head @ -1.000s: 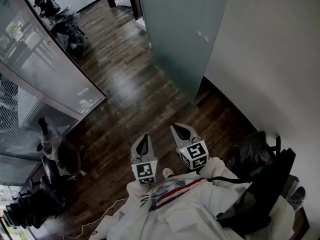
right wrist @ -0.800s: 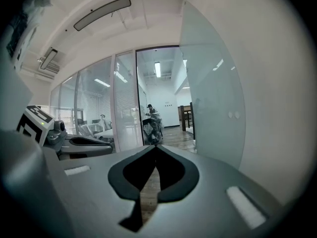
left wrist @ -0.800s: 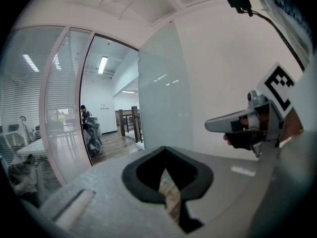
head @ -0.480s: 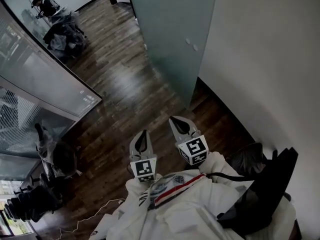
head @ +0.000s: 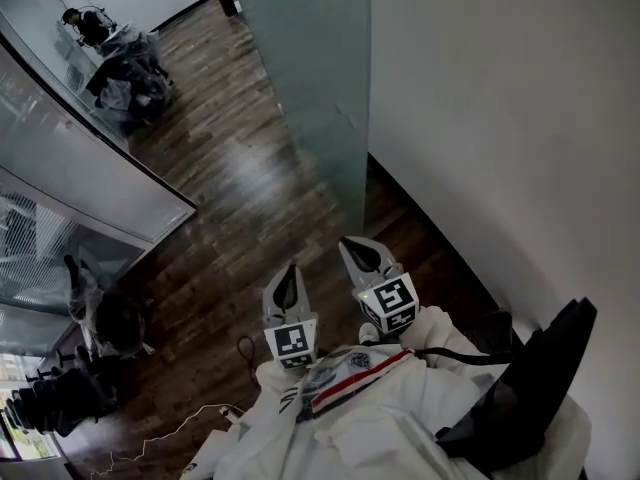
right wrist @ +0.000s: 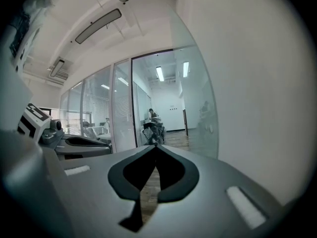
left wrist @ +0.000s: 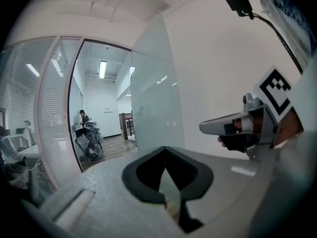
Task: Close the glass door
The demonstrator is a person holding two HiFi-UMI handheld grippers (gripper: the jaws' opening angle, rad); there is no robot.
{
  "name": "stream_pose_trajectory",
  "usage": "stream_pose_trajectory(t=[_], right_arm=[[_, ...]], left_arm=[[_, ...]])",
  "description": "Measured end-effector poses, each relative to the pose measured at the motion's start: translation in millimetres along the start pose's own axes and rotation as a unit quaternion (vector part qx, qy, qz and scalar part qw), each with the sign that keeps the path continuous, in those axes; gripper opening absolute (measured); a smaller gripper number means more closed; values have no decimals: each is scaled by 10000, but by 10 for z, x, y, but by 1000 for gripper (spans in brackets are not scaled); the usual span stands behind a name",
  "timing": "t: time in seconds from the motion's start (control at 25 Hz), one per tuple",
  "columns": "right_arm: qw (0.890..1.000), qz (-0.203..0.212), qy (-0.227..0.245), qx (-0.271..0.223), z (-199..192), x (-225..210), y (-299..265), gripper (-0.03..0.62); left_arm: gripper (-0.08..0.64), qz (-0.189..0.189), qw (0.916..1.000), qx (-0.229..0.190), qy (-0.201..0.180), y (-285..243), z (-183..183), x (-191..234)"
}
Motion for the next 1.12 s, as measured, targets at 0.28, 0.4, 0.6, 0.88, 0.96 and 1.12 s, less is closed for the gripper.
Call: stream_pose_trajectory(t=[0.28, 0.4, 0.6, 0.88, 0.96, 1.12], right_arm=[[9999, -106, -136, 9, -17, -250, 29, 8], [9997, -156, -158, 35, -45, -311, -94, 8], [9995, -239, -87, 170, -67, -609, -338, 8], [9993, -253, 107, 238, 251, -841, -878, 8], [9993, -187, 203, 238, 311, -826, -1003, 8], [9992, -152, 274, 230, 363, -845, -1214, 8]], left_arm=[[2, -158, 9995, 72, -254, -193, 69, -140], [2, -213, 9993, 178, -232, -356, 0, -74], [2, -343, 9993, 64, -133, -884, 51, -67], [2, -370, 9992, -123, 125, -1514, 244, 214], [2, -302, 9992, -198, 165, -1596, 263, 335], [2, -275, 9992, -250, 115, -1764, 283, 499]])
Point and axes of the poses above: the fingertips, and each gripper's own axes: y backward along the fingers, x to its left, z out of its top, the point moved 5 cm from there along y, backward along the fingers
